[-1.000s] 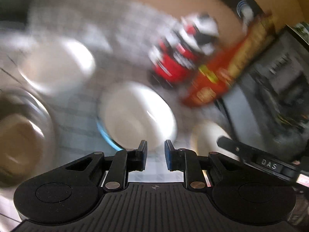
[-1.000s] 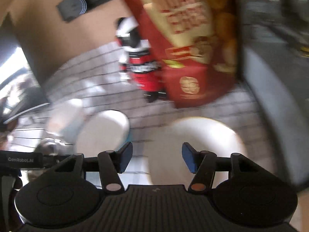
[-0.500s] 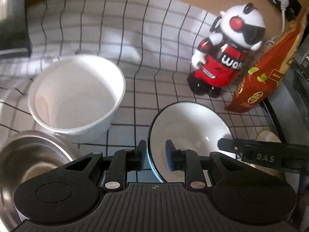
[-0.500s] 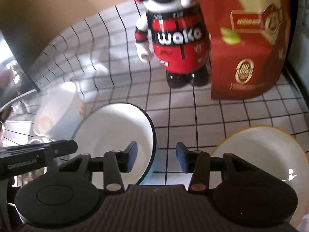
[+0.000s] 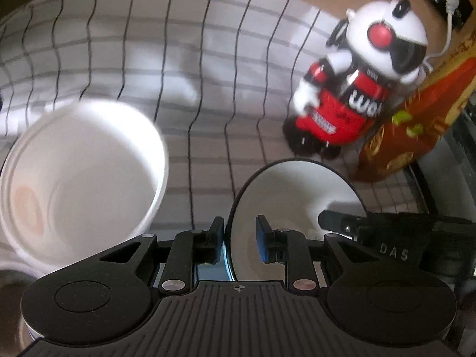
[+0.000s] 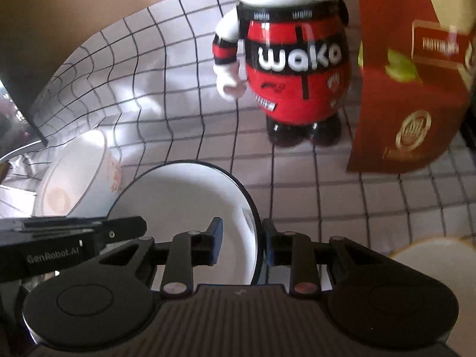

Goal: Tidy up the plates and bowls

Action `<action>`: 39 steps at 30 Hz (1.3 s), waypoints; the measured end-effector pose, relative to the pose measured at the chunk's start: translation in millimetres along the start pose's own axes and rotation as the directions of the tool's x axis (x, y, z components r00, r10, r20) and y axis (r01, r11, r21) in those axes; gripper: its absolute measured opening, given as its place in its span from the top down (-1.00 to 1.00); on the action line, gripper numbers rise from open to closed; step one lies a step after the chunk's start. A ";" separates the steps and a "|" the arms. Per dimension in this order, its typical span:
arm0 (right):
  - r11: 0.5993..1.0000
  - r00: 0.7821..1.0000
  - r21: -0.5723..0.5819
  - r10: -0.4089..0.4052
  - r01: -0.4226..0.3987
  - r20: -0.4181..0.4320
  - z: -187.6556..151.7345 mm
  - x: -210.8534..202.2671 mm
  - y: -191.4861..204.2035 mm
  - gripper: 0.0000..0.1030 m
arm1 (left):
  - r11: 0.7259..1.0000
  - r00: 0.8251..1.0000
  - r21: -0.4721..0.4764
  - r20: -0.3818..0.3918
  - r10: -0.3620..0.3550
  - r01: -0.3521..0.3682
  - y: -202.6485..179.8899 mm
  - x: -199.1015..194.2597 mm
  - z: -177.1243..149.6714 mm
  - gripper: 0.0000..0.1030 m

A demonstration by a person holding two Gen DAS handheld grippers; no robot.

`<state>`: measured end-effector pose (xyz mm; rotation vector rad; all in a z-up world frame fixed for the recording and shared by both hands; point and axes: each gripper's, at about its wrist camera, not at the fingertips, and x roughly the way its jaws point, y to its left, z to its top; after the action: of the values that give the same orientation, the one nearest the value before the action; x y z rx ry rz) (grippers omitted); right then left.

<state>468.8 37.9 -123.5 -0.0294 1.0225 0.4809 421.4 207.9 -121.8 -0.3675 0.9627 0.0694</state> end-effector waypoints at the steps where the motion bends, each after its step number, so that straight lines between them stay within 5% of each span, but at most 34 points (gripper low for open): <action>1: 1.000 1.000 0.001 -0.001 0.001 0.013 3.4 0.5 -2.1 0.46 | 1.000 1.000 -0.011 0.009 -0.002 0.002 0.8 2.4 3.0 0.49; 8: 0.998 0.999 0.053 0.038 -0.040 0.023 9.5 6.3 -20.3 0.46 | 0.998 0.999 -0.067 0.032 0.019 -0.017 -0.4 9.4 7.2 0.51; 12: 0.999 0.992 -0.046 0.021 -0.016 0.126 0.7 -63.6 -38.7 0.38 | 0.990 0.992 -0.124 0.092 0.082 -0.070 -0.5 -22.6 -0.6 0.52; 14: 0.992 0.981 -0.105 -0.056 0.077 0.187 -10.0 -103.8 -56.7 0.26 | 0.973 0.988 -0.218 0.117 0.100 -0.073 0.8 -41.7 -11.0 0.52; 18: 0.979 0.969 -0.050 -0.186 0.196 0.162 -27.2 -140.9 -103.7 0.24 | 0.965 0.991 -0.237 0.096 -0.095 0.115 -37.6 -53.6 -33.7 0.52; 21: 0.971 0.965 -0.024 -0.233 0.237 0.116 -42.0 -139.9 -127.4 0.25 | 0.957 0.968 -0.160 -0.036 -0.250 0.241 -81.8 -34.9 -49.0 0.51; 25: 0.978 0.976 -0.010 -0.205 0.206 0.079 -56.6 -130.9 -140.0 0.25 | 0.984 0.982 -0.061 -0.078 -0.173 0.168 -119.9 -20.8 -66.8 0.51; 30: 0.982 0.981 -0.039 -0.184 0.187 0.067 -61.3 -114.9 -143.6 0.25 | 0.994 0.988 -0.054 -0.115 -0.104 0.098 -131.4 -1.3 -76.6 0.50; 35: 0.987 0.990 0.074 -0.138 0.140 -0.032 -57.7 -82.4 -163.1 0.25 | 0.977 0.975 -0.155 -0.145 -0.167 0.144 -136.0 19.8 -86.6 0.50; 39: 0.990 0.994 0.114 -0.079 0.088 -0.079 -59.4 -74.7 -165.9 0.27 | 0.977 0.971 -0.144 -0.155 -0.180 0.158 -139.7 21.3 -89.7 0.52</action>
<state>454.8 -153.0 -126.2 0.0150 1.1162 0.3450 393.5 44.8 -146.8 -0.5829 1.0916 -0.0547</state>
